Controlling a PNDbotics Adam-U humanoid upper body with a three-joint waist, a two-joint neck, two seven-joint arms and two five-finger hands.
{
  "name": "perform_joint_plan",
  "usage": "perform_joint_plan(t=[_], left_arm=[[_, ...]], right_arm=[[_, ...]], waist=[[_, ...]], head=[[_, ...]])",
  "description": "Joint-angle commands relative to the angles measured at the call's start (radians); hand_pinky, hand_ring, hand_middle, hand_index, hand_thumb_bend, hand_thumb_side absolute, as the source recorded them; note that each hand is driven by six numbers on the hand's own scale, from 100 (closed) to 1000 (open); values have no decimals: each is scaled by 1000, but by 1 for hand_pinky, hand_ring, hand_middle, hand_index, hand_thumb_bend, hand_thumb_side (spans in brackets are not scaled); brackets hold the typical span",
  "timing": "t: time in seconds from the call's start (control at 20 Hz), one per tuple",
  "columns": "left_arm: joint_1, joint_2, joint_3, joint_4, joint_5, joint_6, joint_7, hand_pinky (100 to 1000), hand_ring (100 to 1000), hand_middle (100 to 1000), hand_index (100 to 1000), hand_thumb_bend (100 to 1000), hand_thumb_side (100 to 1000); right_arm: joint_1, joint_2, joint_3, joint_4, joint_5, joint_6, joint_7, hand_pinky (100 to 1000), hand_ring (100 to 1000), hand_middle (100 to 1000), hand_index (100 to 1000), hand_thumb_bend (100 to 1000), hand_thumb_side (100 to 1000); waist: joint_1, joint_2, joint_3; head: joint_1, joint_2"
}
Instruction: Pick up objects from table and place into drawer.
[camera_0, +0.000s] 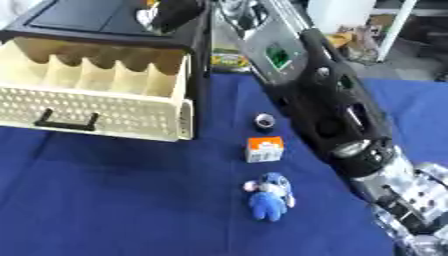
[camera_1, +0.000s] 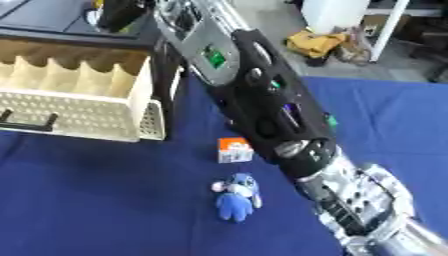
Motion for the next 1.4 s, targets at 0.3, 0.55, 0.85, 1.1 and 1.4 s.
perform_joint_plan(t=[0.3,0.55,0.85,1.1,1.4], left_arm=[[-20,8,9,-12,3,-1,3,100,100,100,684,216,1000],[-20,8,9,-12,3,-2,3,100,100,100,683,215,1000],[-18,7,10,-12,4,-2,3,100,100,100,682,206,1000],[-16,8,11,-12,4,0,3,100,100,100,680,209,1000],[-14,11,13,-12,2,1,4,100,100,100,679,212,1000]], right_arm=[[-7,-2,8,16,-62,-4,-4,196,393,297,415,191,100],[-5,-6,16,24,-52,-10,5,314,472,366,541,439,221],[-1,-13,9,47,-10,-64,-13,394,518,420,603,532,494],[-10,-17,-6,23,-25,-81,-5,406,523,424,614,545,540],[-12,-34,-10,-12,-40,-71,-14,403,519,418,608,534,537]], waist=[[4,-14,6],[3,-13,9],[1,-9,11],[1,-8,7],[3,-13,2]], head=[[3,-15],[4,-16],[6,-18],[11,-16],[15,-15]])
